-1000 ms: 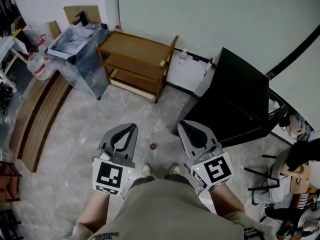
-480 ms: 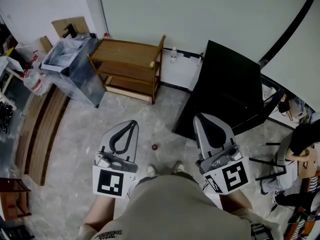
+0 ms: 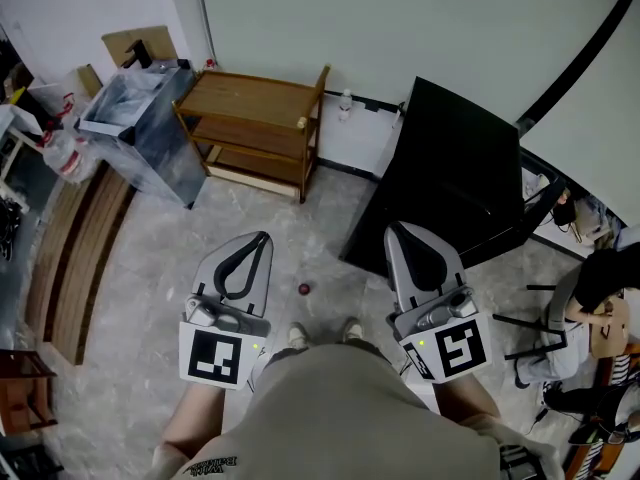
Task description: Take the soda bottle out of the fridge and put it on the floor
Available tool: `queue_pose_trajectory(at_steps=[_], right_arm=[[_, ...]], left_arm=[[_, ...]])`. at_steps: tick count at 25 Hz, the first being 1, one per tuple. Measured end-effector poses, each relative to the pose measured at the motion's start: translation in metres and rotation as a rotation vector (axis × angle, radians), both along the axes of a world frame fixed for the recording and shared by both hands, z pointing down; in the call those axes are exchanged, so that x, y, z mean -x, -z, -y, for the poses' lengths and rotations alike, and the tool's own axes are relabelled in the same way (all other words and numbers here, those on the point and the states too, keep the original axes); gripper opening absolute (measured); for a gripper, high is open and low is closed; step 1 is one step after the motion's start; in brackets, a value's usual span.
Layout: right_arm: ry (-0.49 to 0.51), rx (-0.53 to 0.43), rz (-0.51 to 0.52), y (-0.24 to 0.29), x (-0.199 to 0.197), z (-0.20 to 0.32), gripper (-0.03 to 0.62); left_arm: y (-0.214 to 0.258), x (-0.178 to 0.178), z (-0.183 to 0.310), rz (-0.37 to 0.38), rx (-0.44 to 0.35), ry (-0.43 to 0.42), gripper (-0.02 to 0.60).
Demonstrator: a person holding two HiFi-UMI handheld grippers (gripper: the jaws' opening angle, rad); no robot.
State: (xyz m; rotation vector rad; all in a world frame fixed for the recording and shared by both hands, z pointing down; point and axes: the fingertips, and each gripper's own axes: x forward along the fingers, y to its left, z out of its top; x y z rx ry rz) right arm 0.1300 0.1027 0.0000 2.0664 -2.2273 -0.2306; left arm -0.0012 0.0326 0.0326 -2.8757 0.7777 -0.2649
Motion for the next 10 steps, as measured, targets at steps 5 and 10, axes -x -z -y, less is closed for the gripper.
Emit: queue_pose_trajectory(at_steps=[5, 10], right_arm=[[0.029, 0.016, 0.03, -0.004, 0.007, 0.012, -0.005], [0.043, 0.014, 0.023, -0.007, 0.017, 0.016, -0.005]], left_arm=[[-0.004, 0.006, 0.009, 0.006, 0.003, 0.012, 0.006], [-0.009, 0.013, 0.011, 0.007, 0.013, 0.022, 0.006]])
